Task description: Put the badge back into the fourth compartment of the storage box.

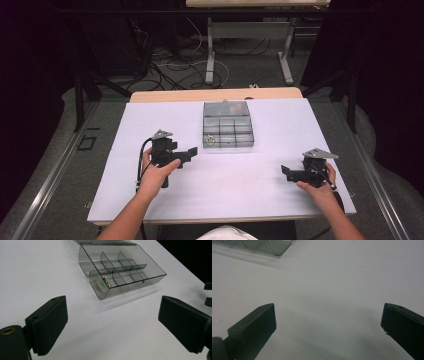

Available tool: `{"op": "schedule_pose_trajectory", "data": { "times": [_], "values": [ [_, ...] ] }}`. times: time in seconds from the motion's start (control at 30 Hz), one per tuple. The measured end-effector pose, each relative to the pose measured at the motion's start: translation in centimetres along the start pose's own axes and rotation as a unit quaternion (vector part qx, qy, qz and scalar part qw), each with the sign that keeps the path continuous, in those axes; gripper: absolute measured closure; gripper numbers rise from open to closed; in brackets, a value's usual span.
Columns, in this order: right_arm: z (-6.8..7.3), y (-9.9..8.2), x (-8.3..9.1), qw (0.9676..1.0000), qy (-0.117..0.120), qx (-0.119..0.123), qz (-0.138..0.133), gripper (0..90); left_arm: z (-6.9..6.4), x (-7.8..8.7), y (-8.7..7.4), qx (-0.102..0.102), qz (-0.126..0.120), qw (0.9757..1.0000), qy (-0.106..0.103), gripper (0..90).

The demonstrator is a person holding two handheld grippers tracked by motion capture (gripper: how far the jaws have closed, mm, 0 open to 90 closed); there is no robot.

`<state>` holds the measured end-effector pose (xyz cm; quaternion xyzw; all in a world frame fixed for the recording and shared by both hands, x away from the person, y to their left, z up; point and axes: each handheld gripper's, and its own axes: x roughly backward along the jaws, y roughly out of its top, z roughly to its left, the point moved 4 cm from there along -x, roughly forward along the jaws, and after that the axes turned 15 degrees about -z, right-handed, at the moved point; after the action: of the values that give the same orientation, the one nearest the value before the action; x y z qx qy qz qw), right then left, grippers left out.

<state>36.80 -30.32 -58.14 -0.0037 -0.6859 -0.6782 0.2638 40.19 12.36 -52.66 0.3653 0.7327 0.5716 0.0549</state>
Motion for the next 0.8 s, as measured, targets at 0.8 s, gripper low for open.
{"op": "schedule_pose_trajectory", "data": {
  "times": [0.8],
  "values": [
    [0.1, 0.1, 0.1, 1.0, 0.001, -0.002, -0.001, 0.0, 1.6, 3.0, -1.4, -0.028, -0.018, 0.9994, -0.009, 4.0]
  ]
}}
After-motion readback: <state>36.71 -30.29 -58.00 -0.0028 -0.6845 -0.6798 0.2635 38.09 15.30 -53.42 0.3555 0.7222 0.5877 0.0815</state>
